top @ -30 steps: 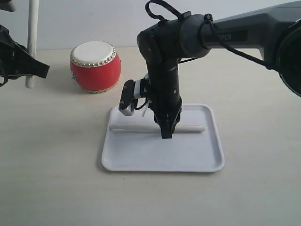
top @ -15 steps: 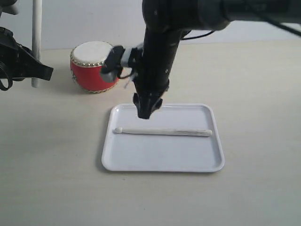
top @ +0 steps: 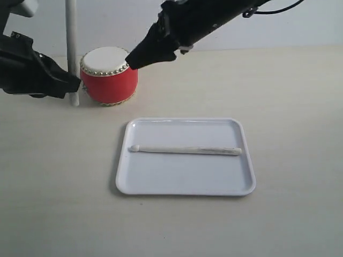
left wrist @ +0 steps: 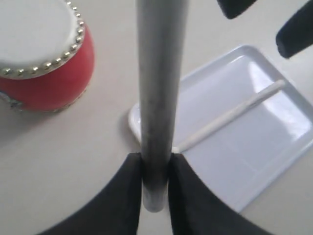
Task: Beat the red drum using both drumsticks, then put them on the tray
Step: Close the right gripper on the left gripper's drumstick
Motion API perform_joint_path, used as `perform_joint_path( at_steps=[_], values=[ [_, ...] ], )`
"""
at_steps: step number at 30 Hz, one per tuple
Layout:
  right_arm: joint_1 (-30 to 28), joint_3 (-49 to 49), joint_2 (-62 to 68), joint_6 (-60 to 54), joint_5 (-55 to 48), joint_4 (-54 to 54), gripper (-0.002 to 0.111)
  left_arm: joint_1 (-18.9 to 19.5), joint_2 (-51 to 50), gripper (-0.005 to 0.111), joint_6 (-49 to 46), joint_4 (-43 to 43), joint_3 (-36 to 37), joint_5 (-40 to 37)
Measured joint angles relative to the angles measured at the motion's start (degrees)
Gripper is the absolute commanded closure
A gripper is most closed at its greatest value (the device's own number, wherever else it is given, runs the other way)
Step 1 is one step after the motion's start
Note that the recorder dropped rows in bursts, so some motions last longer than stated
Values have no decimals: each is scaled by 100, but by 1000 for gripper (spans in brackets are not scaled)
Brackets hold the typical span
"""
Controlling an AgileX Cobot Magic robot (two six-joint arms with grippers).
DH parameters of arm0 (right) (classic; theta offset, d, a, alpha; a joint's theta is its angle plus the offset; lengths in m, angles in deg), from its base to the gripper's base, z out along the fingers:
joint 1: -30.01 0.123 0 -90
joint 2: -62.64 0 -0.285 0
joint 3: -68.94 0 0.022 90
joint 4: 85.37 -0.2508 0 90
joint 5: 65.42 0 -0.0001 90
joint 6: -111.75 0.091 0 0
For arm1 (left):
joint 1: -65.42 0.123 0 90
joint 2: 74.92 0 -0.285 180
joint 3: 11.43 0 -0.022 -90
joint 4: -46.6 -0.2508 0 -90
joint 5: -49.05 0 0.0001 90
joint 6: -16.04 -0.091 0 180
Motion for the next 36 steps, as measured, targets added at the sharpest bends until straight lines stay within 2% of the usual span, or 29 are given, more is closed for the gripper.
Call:
perform_joint_path(
  at_steps=[3,6,8,14,21,32,36],
  values=[
    [-256,245,0,-681,-186,-1173,59,471,-130,107,-1349,1337,0,-809],
    [-321,380,0,-1102,-201,-1759,59,774,-402,107,-2378,2278,0,-1598],
    [-286,404,0,-1252,-201,-1914,59,853,-648,107,-2873,2723,0,-1984],
    [-38,419,0,-1486,-223,-2085,59,879,-1313,107,-3809,3501,0,-2478],
    [73,419,0,-1505,-243,-2099,59,879,-1507,107,-4341,4071,0,-3279],
    [489,419,0,-1205,-243,-1867,59,879,-1507,107,-4402,4189,0,-3285],
    [512,419,0,-1139,-248,-1860,67,879,-1507,107,-4402,4189,0,-3246]
  ],
)
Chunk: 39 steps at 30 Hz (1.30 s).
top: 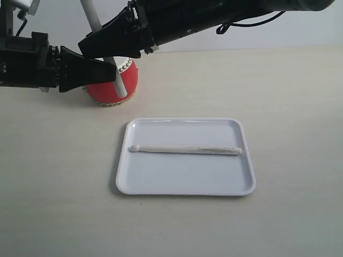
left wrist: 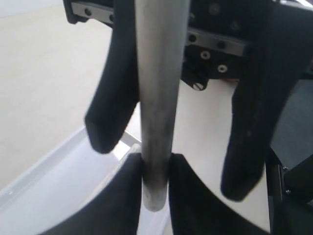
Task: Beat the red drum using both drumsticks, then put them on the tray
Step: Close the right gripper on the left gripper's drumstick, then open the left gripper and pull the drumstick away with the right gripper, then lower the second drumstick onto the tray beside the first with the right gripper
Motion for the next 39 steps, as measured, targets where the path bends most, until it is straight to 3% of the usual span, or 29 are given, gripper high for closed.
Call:
perform_joint_path(
  at_steps=[7,12,15,22,26,31,36,39],
  values=[
    [0,0,0,205,81,15,108,0,0,107,-13,-21,0,-50],
    [0,0,0,268,80,15,108,0,0,105,14,-24,0,-64],
    [0,0,0,340,80,15,108,0,0,92,92,-24,0,-75],
    [0,0,-111,798,365,265,108,15,0,41,234,-24,0,221],
    [0,-216,-251,1735,1075,1507,108,294,37,35,443,-104,0,460],
    [0,-647,-272,3337,1498,4122,108,935,102,36,780,-156,0,490],
    [0,-686,-245,4086,1353,6046,108,1453,102,36,1118,-179,0,520],
    [3,-686,-97,4112,1055,6583,108,1564,102,36,1205,-191,0,535]
  ],
)
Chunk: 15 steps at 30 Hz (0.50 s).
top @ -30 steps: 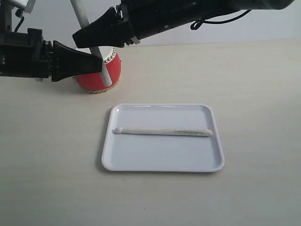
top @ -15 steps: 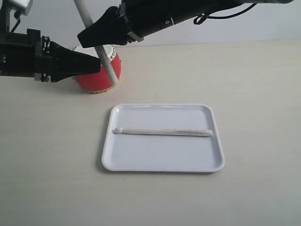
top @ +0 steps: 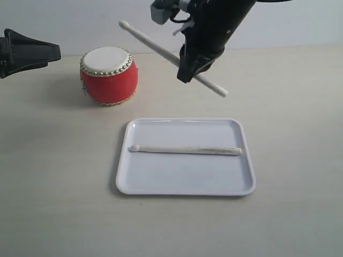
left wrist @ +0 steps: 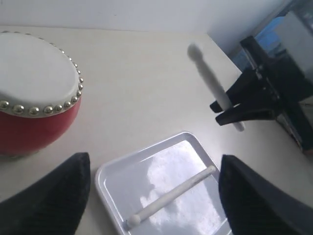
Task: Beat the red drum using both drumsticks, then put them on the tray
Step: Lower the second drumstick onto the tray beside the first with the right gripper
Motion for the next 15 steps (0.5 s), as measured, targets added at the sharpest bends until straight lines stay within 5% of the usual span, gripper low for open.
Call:
perform_joint_path(
  at_steps=[15],
  values=[
    [796,0,1288,11,-691,1756,108,22,0,36,44,0,0,-84]
  ],
)
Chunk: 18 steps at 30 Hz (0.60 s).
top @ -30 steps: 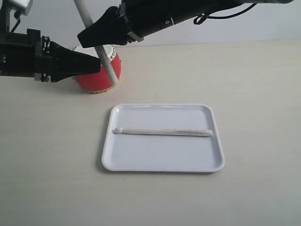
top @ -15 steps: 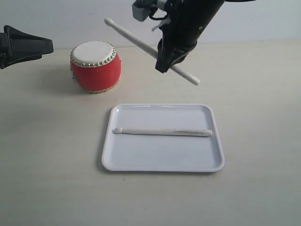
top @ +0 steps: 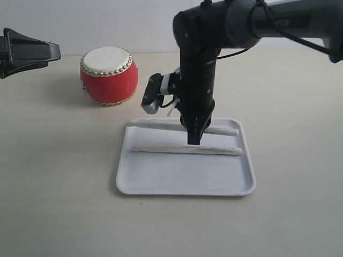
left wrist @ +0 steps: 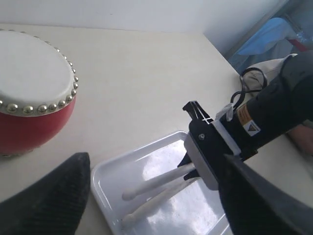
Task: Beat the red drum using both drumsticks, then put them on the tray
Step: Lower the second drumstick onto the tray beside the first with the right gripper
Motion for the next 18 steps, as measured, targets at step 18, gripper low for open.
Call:
perform_joint_path(
  at_steps=[18],
  values=[
    [16,-4,207,72,19,372,108,0,0,36,0,-37,0,-121]
  ],
)
